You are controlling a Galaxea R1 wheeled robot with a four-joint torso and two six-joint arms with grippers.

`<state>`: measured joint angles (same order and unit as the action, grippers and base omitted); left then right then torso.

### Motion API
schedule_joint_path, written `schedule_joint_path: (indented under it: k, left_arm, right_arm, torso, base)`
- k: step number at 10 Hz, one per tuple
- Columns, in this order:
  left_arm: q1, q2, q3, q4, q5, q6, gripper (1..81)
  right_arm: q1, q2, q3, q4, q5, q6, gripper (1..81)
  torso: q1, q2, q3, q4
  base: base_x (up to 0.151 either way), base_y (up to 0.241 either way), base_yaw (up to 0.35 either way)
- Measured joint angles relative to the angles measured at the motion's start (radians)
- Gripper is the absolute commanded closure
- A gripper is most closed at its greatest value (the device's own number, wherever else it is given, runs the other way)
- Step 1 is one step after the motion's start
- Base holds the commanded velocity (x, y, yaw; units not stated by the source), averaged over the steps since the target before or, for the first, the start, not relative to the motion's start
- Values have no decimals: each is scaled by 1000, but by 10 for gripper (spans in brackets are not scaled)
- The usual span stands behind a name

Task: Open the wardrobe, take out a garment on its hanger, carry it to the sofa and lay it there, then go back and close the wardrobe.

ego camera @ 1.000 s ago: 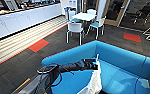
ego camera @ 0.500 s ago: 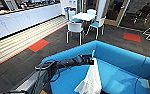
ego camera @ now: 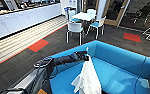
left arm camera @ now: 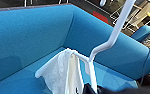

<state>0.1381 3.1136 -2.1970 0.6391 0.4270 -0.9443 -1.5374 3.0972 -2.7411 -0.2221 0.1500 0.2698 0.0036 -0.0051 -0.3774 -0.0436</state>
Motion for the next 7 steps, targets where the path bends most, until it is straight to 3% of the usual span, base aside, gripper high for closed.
schedule_joint_path:
  k: [4,7]
  left_arm:
    - [-98,-33,-23,0,1,0,811]
    - [-93,-53,-56,0,0,0,811]
  right_arm:
    - [0,0,0,0,0,0,10]
    - [0,0,0,0,0,0,10]
  torso:
    - [0,0,0,0]
    - [0,0,0,0]
  base:
    - [0,0,0]
    - [0,0,0]
